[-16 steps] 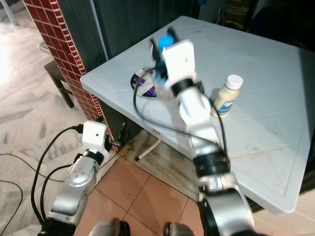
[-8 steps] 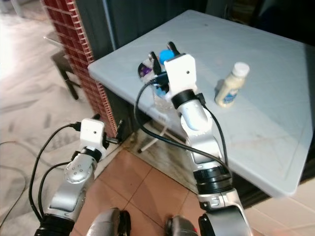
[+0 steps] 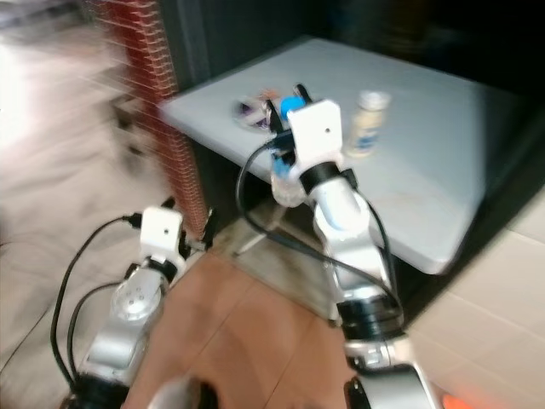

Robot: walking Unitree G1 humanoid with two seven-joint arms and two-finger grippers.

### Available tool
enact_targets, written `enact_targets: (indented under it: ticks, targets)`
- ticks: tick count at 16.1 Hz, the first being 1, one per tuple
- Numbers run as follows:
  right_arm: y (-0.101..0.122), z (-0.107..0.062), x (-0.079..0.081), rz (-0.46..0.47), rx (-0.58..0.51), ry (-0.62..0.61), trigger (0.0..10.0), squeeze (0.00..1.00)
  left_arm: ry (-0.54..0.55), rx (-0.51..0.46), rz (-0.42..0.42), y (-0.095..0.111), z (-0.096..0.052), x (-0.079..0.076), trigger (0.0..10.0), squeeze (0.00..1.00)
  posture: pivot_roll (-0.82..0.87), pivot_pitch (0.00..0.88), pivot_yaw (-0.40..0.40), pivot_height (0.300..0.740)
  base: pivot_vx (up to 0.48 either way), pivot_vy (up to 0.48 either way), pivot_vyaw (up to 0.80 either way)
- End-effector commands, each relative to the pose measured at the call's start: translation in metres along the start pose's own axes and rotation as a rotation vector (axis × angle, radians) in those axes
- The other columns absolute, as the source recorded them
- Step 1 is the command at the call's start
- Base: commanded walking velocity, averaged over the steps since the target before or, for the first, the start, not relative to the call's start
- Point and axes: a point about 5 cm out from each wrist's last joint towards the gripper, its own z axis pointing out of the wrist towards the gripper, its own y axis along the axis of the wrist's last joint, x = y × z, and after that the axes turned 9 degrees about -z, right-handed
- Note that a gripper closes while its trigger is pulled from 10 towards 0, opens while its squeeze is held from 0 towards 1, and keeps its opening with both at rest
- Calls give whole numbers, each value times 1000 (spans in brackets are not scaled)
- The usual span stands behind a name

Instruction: Restocking fridge

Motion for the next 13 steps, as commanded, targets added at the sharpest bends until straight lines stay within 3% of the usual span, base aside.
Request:
enact_targets:
  ticks: [1, 2, 3, 4, 7, 8, 10, 11, 13]
  targets:
    - [-4, -2, -6, -3, 26, -27, 10000, 0, -6, -8, 11, 3, 3, -1, 10000, 0, 29, 0, 21, 740, 0, 0, 0]
    - [-32, -18, -11, -159, 152, -74, 10000, 0, 2, 1, 20, 0, 1, 1, 10000, 0, 30, 0, 20, 740, 0, 0, 0]
    - [-49, -37, -6, -52, 204, -2, 10000, 0, 12, 8, 21, -2, -2, 5, 10000, 0, 27, 0, 21, 740, 0, 0, 0]
    - [-52, -41, -4, 4, 213, 23, 10000, 0, 13, 9, 21, -3, -3, 5, 10000, 0, 27, 0, 21, 740, 0, 0, 0]
    - [-74, -62, 5, -16, 330, -3, 10000, 0, 55, 1, 31, -3, -5, 10, 10000, 0, 26, 0, 25, 740, 0, 0, 0]
    - [-78, -65, 8, -69, 353, -20, 10000, 0, 86, -2, 32, -3, -6, 14, 10000, 0, 21, 0, 29, 740, 0, 0, 0]
    - [-86, -76, 11, 104, 391, -95, 10000, 0, 122, -2, 15, -4, -9, 21, 10000, 0, 12, 0, 38, 740, 0, 0, 0]
    - [-88, -80, 11, 25, 395, -93, 10000, 0, 127, 1, 23, -4, -9, 22, 10000, 0, 12, 0, 39, 740, 0, 0, 0]
    - [-89, -93, 19, 104, 414, 2, 10000, 0, 100, 7, 42, -4, -9, 19, 10000, 0, 14, 0, 41, 740, 0, 0, 0]
